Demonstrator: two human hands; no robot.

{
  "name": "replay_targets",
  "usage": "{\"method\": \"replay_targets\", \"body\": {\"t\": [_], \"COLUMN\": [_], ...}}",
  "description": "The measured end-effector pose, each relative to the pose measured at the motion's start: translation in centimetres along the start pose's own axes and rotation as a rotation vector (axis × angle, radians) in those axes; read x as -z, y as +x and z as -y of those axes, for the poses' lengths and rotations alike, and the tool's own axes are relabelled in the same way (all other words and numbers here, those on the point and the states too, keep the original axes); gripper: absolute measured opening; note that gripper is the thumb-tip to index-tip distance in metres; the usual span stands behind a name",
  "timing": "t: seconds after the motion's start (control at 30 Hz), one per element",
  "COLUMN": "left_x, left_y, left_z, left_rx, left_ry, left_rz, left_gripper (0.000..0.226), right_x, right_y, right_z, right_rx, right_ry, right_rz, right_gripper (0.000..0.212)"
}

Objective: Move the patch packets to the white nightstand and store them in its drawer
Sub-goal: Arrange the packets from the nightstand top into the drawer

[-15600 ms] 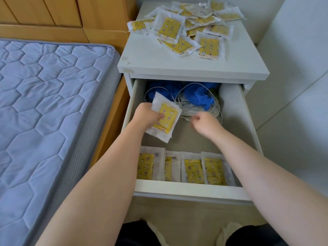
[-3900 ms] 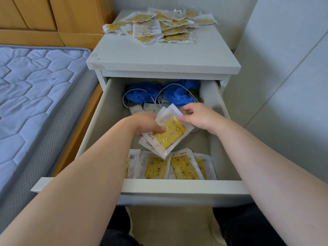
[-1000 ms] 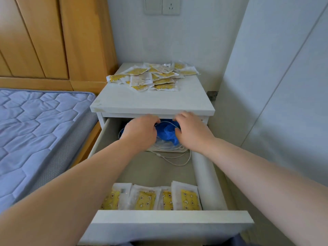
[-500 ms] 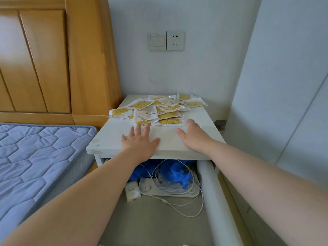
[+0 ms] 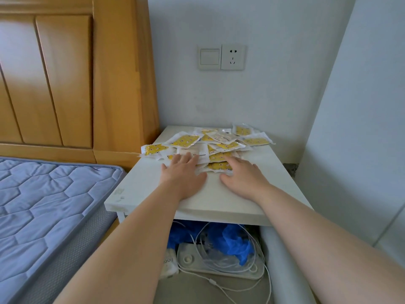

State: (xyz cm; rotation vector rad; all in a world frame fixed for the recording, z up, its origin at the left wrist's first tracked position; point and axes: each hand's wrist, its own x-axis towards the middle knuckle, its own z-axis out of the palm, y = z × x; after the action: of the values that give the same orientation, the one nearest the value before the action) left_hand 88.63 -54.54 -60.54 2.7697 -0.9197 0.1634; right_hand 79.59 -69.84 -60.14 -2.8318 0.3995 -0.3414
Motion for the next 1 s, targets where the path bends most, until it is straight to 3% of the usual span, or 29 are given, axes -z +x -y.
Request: {"method": "replay_targets", "body": {"t": [0.13,0.23,0.5,0.63,0.83,1.0], "left_x": [0.5,0.6,-0.2,-0.1,-0.1,0.3], "left_y": [-1.3,-2.0,-0.5,1.1,3.0,1.7], "left_z": [-0.3,-0.3,0.4,0.7,1.0,0.3], "left_rx": [-0.032,-0.005,0.153,0.097,0.022,0.025], "left_ry": [-0.124,-0.077,-0.056,0.006,-0.028,-0.067], "left_rz": [-0.199,-0.295,-0.135,-0.155,0.051,0.017], "left_gripper": [0.052,0.054,0.065,0.067,0.072,0.071], "right_x": [0.1,0.2,0.2,0.2,0.1,0.1], "right_y": [-1.1,-1.9,-2.2,-2.2,-1.9,-1.7], "right_z": [-0.3,-0.4,-0.2,-0.2,-0.4,-0.5], "right_rx": [-0.011,-0.022,-0.032,-0.022,-0.001,-0.017], "right_ry": [0.131,0.175,0.044,0.018,0.088,0.149], "right_rz": [-0.184,-0.260,-0.064,-0.050,-0.065,-0.074], "right_gripper": [0.043,0.038,0.063,0.067,0.066,0.063]}}
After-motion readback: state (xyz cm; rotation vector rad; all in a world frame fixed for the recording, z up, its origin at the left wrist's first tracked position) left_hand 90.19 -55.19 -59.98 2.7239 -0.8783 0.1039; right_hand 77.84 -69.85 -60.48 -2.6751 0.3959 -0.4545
